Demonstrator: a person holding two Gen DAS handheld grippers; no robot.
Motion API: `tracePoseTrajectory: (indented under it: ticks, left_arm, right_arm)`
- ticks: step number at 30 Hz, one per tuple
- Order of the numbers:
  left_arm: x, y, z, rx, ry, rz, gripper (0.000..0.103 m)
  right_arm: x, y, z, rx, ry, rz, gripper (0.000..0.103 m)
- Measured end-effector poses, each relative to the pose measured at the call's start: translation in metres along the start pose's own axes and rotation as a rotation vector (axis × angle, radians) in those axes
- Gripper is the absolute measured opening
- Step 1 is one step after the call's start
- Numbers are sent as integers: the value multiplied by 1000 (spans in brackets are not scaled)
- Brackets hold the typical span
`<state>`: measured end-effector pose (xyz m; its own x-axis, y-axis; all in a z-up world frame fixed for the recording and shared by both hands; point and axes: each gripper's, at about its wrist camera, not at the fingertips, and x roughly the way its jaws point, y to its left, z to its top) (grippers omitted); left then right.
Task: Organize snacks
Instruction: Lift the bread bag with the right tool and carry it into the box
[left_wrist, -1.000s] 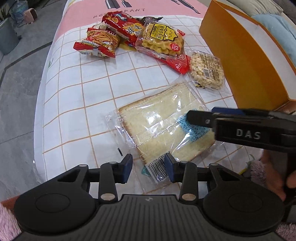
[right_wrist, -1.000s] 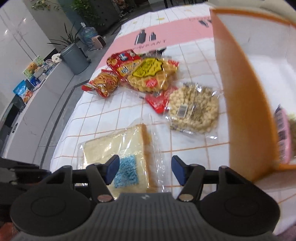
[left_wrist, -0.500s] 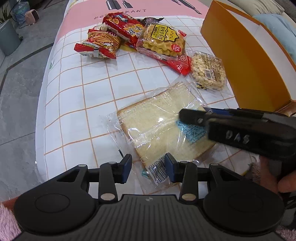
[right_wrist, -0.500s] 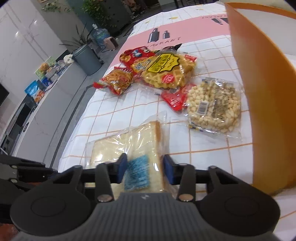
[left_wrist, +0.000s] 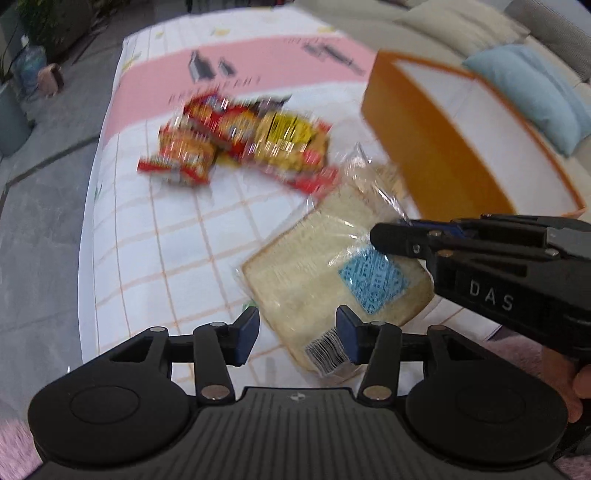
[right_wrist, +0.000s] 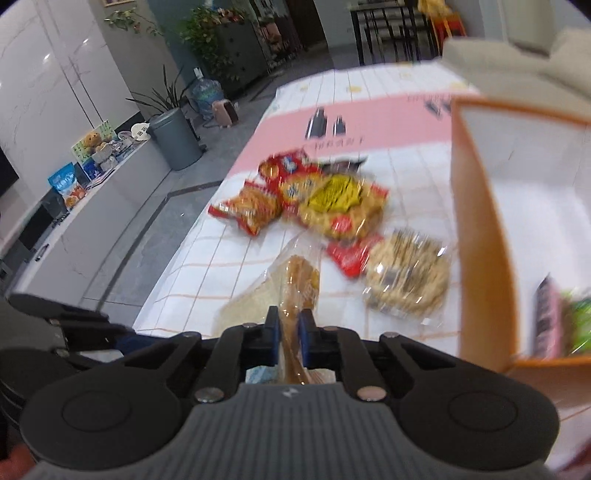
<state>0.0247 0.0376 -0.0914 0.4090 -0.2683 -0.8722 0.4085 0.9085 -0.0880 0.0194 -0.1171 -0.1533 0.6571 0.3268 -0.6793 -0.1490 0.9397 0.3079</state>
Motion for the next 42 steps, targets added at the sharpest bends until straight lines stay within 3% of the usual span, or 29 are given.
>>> tracePoseTrajectory:
  ticks: [10, 16, 21, 26, 33, 42]
  left_arm:
    - [-31, -18, 40, 55, -104, -15, 59]
    - [-38, -32, 62, 89, -148, -59, 73]
    - [-17, -46, 77, 95, -128, -83, 76]
    - [23, -59, 83, 80, -76, -97, 78]
    - [80, -71, 84, 67, -18, -129, 78]
    - [119, -70, 85, 49, 37, -45, 79]
  right_arm:
    - [-63, -17, 28, -42, -133, -65, 6]
    - [-114, -37, 53, -30, -269, -120, 6]
    - [-153, -62, 74, 6, -369, -176, 6]
    - [-181, -92, 87, 43, -464, -287, 6]
    - [-166, -144, 75, 148, -393, -347, 7]
    - [-119, -177, 53, 302, -282, -313, 7]
